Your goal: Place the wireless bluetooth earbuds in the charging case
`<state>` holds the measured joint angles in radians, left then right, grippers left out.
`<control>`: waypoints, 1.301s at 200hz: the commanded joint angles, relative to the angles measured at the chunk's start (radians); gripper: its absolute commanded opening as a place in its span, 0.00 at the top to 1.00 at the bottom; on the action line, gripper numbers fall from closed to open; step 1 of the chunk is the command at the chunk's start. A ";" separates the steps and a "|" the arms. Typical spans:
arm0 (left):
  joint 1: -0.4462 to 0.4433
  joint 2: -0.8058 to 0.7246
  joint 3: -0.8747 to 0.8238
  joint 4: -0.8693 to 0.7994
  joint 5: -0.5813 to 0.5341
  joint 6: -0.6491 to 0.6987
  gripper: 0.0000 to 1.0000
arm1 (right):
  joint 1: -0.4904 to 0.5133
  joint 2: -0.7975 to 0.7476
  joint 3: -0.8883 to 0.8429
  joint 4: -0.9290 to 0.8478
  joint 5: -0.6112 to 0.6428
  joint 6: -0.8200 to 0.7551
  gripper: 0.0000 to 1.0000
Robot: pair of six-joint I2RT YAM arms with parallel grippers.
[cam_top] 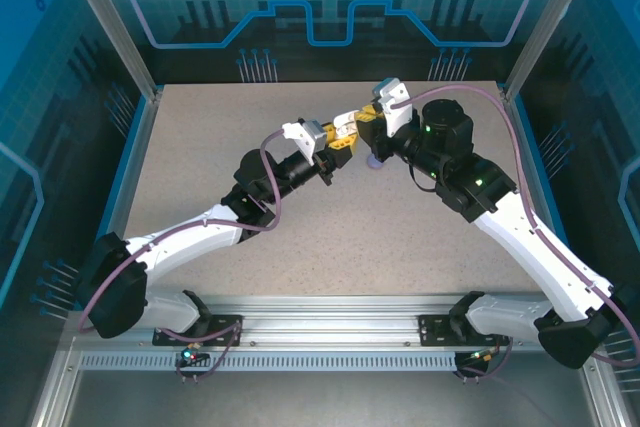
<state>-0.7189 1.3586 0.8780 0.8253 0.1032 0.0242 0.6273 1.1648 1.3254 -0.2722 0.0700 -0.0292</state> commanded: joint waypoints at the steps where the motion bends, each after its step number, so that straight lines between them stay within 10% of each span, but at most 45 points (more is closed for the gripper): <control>1: 0.007 -0.029 0.044 0.042 0.025 -0.012 1.00 | -0.014 -0.002 -0.012 0.008 0.030 -0.024 0.82; 260: 0.008 0.011 0.147 -0.156 0.078 0.002 1.00 | 0.048 0.029 0.047 -0.051 0.046 -0.132 0.83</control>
<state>-0.7101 1.3624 0.9749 0.6476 0.1265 0.0250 0.6502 1.1797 1.3457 -0.2985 0.1307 -0.1555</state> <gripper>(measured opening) 0.235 0.167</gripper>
